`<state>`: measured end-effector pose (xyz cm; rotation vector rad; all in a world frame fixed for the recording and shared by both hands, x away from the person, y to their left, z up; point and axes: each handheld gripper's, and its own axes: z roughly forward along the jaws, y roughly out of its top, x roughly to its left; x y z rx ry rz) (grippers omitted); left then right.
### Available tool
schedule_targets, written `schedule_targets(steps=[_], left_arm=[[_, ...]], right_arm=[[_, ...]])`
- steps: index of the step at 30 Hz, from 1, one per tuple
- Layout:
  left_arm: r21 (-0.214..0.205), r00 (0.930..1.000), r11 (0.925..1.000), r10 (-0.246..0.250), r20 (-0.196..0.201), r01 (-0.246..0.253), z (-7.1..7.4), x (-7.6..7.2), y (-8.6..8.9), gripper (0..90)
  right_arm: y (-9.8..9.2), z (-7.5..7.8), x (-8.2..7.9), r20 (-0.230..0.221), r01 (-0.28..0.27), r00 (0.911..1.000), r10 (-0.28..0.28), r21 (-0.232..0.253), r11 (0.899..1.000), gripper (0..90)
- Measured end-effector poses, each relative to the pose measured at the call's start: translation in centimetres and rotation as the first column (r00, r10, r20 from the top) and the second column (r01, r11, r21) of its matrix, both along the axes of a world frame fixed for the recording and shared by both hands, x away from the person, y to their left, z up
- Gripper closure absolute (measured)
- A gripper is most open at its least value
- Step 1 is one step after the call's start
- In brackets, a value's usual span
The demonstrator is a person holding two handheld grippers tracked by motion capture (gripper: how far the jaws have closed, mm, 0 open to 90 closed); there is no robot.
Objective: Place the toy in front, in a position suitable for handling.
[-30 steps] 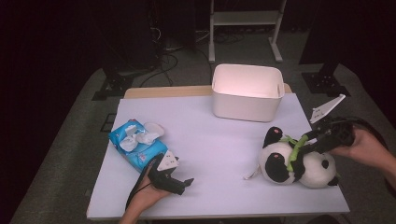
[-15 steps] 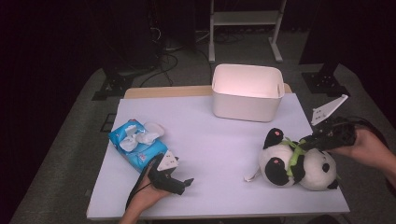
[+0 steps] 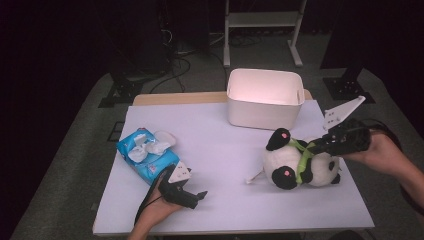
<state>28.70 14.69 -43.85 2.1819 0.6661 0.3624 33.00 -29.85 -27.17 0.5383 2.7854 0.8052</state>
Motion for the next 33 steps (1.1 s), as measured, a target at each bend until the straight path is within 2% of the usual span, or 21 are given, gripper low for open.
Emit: schedule_targets(steps=[6, 13, 19, 24, 27, 30, 33], left_arm=[[-0.01, 1.0, 0.9999, 0.006, 0.003, -0.006, 0.1, 0.0, 0.1, 5.6], [-0.013, 1.0, 0.9999, 0.005, 0.006, -0.005, 0.2, 0.0, 0.3, 5.6], [-0.011, 0.9999, 0.9999, 0.006, 0.01, -0.006, 0.3, 0.0, 0.5, 5.6], [-0.01, 0.9998, 0.9999, 0.009, 0.016, -0.009, 0.4, 0.0, 0.6, 5.6], [-0.011, 0.9998, 0.9999, 0.009, 0.017, -0.009, 0.4, 0.0, 0.7, 5.6], [-0.012, 0.9997, 0.9999, 0.01, 0.021, -0.009, 0.4, 0.0, 0.7, 5.6], [-0.01, 0.9998, 0.9999, 0.009, 0.017, -0.009, 0.4, 0.0, 0.8, 5.6]], right_arm=[[3.7, 0.6, 0.5, 0.007, -0.05, 0.9987, 0.05, 0.014, 0.999, 78.0], [8.0, 0.7, 1.0, 0.006, -0.11, 0.9939, 0.11, 0.002, 0.994, 78.0], [11.6, 0.6, 1.6, -0.015, -0.154, 0.9879, 0.154, -0.011, 0.988, 77.9], [14.0, -0.2, 2.3, -0.03, -0.184, 0.9826, 0.183, -0.023, 0.983, 77.9], [15.1, -1.1, 2.8, -0.057, -0.19, 0.9804, 0.189, -0.015, 0.982, 77.7], [16.0, -2.1, 3.1, -0.093, -0.204, 0.975, 0.202, -0.011, 0.979, 76.9], [16.2, -2.6, 3.4, -0.099, -0.212, 0.9722, 0.212, 0.009, 0.977, 75.5]])
